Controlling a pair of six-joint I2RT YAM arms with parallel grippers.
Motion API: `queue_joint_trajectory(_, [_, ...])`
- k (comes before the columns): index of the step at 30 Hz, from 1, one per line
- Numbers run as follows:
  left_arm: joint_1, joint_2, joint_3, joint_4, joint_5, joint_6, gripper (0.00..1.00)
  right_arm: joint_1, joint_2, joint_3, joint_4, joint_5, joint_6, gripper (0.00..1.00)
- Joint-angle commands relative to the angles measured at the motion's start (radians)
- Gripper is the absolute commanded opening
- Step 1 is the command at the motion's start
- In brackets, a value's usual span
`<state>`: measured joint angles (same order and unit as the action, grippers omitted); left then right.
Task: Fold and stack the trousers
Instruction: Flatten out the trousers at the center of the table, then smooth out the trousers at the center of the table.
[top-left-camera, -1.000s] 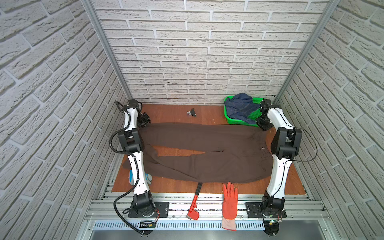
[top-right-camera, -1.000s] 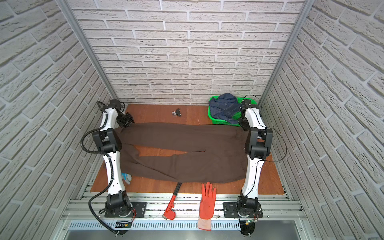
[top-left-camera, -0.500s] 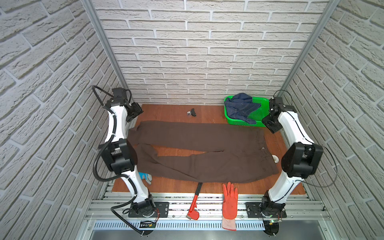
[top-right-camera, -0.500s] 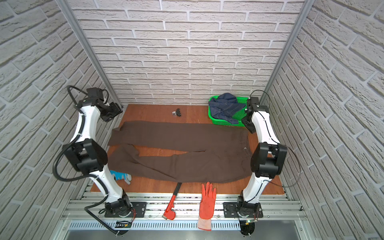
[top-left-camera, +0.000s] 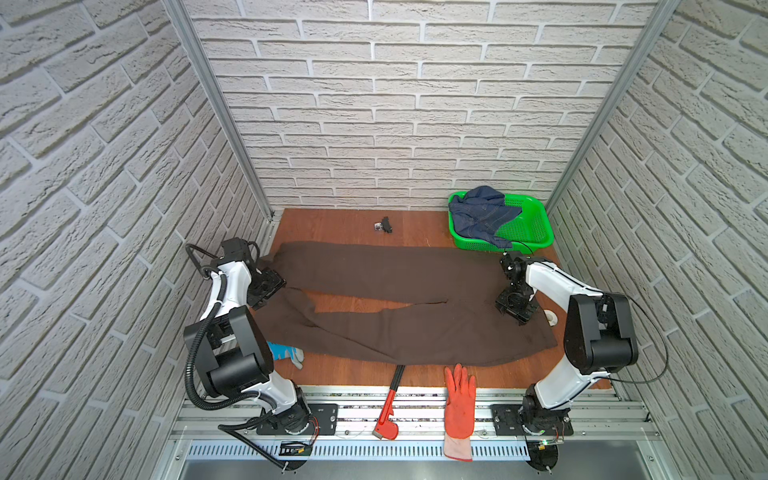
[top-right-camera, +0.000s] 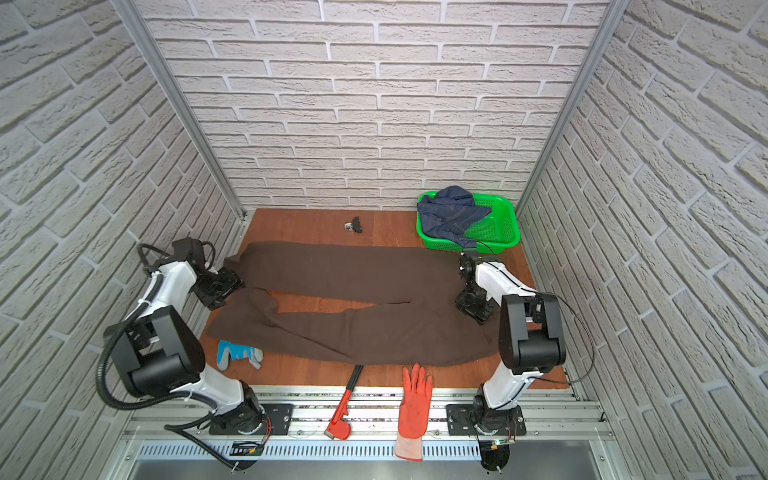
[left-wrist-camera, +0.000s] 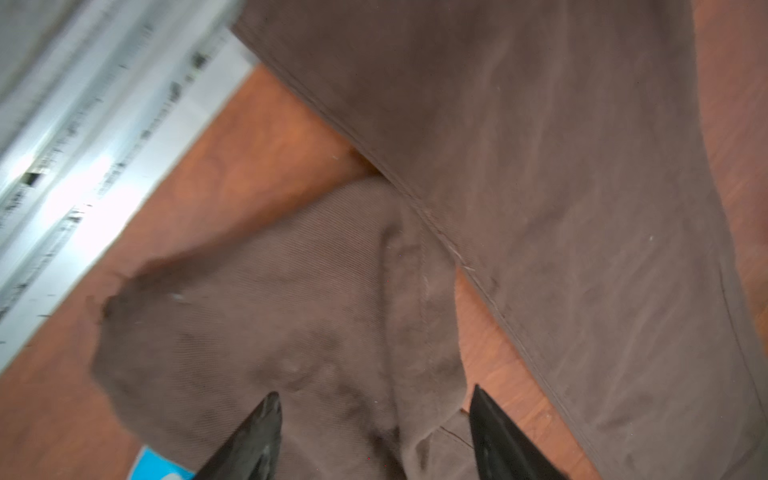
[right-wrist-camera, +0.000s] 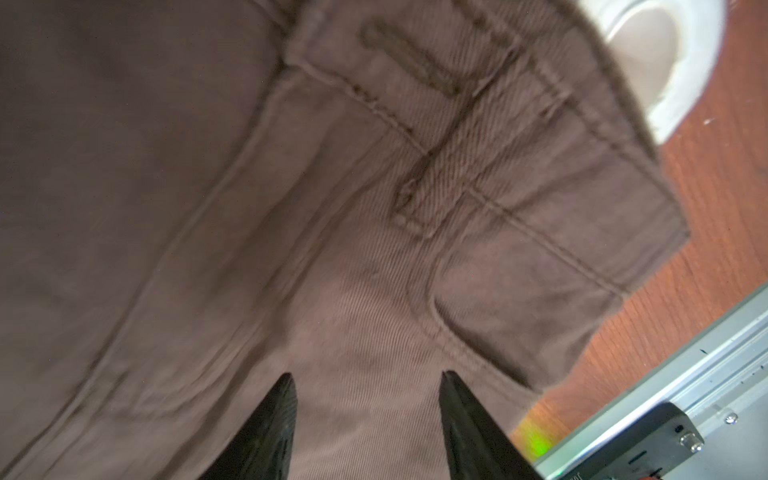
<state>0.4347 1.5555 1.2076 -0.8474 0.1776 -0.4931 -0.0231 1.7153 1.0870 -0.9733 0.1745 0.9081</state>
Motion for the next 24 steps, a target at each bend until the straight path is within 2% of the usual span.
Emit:
queue_joint_trajectory(1, [0.036, -0.037, -0.018, 0.01, 0.012, 0.04, 0.82, -0.032, 0.051, -0.02, 0.08, 0.037, 0.036, 0.57])
queue_joint_trajectory(6, [0.047, 0.009, -0.035, 0.01, 0.018, 0.056, 0.83, -0.093, 0.094, -0.037, 0.126, 0.075, 0.083, 0.57])
queue_joint_trajectory(13, [0.039, 0.109, -0.052, 0.057, 0.039, 0.036, 0.83, -0.152, 0.046, -0.041, 0.126, 0.116, 0.118, 0.57])
queue_joint_trajectory(19, [-0.039, 0.208, -0.018, 0.075, 0.015, 0.019, 0.83, -0.15, -0.031, -0.022, 0.09, 0.107, 0.108, 0.57])
queue_joint_trajectory(24, [-0.123, 0.278, 0.047, 0.098, 0.002, 0.004, 0.8, -0.074, -0.102, 0.012, 0.052, 0.084, 0.071, 0.57])
